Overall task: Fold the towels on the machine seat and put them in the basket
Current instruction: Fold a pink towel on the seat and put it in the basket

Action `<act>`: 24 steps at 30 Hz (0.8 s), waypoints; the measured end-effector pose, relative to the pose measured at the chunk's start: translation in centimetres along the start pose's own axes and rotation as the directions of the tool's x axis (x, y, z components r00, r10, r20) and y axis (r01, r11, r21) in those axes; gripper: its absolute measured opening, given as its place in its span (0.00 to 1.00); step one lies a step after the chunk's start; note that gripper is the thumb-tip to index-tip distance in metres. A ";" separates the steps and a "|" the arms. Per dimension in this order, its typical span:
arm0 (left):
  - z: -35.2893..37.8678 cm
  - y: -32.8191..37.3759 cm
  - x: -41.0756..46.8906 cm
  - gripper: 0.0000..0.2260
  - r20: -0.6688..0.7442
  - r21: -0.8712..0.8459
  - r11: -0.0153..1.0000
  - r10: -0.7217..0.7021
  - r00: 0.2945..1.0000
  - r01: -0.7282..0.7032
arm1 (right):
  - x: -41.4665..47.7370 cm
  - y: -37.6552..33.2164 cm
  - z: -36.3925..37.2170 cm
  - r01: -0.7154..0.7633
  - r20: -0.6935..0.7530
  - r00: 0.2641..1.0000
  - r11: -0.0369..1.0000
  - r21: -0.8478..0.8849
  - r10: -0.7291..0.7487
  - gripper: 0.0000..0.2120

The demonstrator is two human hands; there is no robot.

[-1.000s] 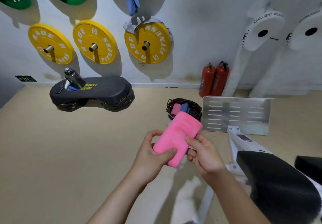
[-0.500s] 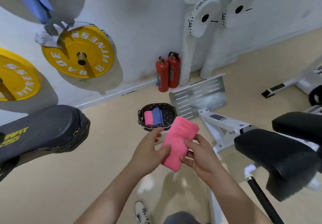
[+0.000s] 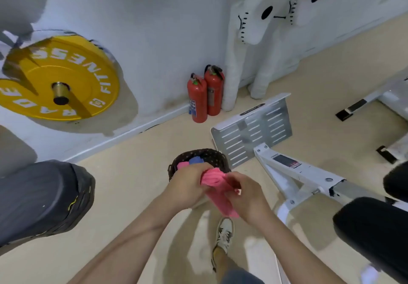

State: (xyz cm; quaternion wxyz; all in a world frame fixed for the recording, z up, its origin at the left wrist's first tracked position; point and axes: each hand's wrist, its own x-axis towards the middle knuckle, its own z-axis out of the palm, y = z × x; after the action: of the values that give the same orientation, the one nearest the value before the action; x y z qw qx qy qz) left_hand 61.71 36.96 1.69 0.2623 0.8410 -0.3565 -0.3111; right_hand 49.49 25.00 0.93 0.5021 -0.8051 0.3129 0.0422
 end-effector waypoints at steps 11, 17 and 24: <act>13.2 -26.0 20.0 0.24 -0.040 0.101 0.962 -0.251 0.967 0.254 | 29.5 15.9 13.1 -0.269 -0.117 0.960 0.951 -0.155 0.253 0.10; 21.2 -33.8 25.8 0.34 0.110 0.307 0.948 -0.119 0.987 0.080 | 37.1 24.5 19.5 -0.399 -0.099 0.916 0.852 -0.339 0.390 0.07; 23.5 -33.5 29.0 0.38 0.146 0.445 0.895 -0.090 0.985 0.016 | 37.5 26.9 22.3 -0.365 -0.237 0.927 0.848 -0.385 0.292 0.10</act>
State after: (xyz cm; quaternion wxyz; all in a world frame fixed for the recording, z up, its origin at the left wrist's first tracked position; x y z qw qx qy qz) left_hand 75.65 30.05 -46.06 0.0256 0.8597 -0.4150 -0.2967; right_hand 70.31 18.24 -45.35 0.2729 -0.8293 0.4711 0.1257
